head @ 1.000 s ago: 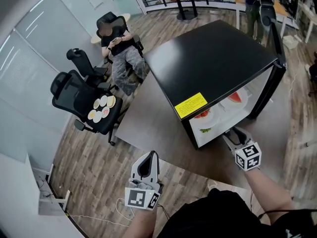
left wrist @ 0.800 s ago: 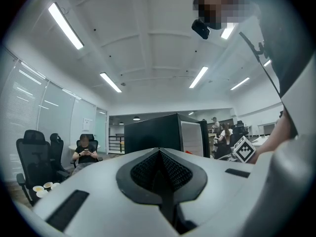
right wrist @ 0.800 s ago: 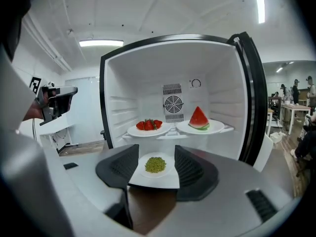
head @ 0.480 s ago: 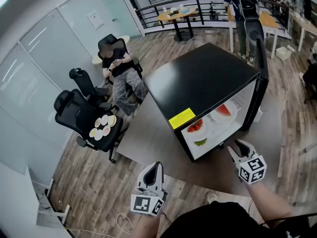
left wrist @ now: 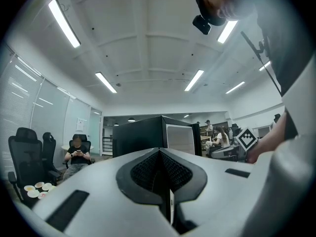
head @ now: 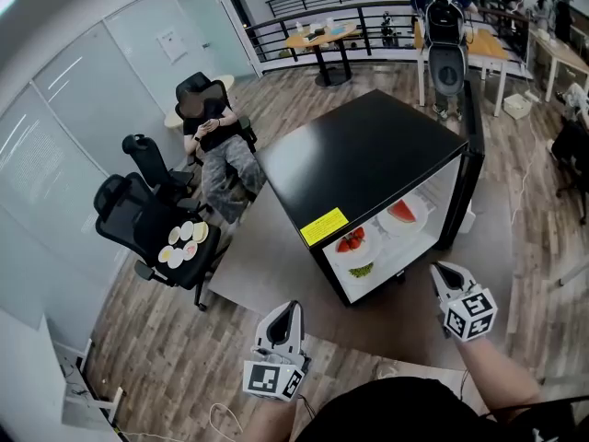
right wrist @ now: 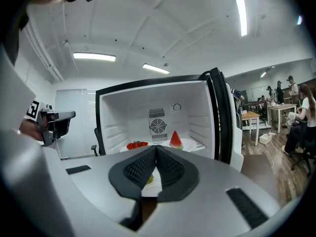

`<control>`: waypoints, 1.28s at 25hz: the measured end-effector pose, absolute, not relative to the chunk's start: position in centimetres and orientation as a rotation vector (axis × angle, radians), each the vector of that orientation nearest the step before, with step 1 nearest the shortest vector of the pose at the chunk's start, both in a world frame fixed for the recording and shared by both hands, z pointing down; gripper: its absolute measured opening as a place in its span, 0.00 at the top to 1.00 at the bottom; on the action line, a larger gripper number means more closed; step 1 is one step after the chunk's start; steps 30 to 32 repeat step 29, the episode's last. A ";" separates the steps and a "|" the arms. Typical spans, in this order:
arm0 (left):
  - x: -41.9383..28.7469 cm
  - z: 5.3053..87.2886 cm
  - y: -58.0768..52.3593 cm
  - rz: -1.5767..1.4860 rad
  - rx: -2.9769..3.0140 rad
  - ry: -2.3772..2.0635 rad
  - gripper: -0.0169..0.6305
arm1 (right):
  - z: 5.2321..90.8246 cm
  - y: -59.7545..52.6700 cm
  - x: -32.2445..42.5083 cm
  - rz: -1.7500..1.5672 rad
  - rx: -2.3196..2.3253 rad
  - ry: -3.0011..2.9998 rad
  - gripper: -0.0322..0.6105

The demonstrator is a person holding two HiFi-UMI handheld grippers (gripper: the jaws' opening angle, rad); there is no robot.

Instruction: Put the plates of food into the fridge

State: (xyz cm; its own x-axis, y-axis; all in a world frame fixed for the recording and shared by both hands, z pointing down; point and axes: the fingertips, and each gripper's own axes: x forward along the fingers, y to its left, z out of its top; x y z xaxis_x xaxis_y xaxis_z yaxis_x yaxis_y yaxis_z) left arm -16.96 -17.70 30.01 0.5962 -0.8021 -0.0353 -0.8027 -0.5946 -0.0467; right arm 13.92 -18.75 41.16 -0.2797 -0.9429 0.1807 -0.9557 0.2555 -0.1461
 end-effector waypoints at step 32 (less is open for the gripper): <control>-19.1 30.1 -16.6 0.039 -2.691 1.519 0.97 | 40.5 -21.1 10.8 0.308 1.758 -2.537 0.94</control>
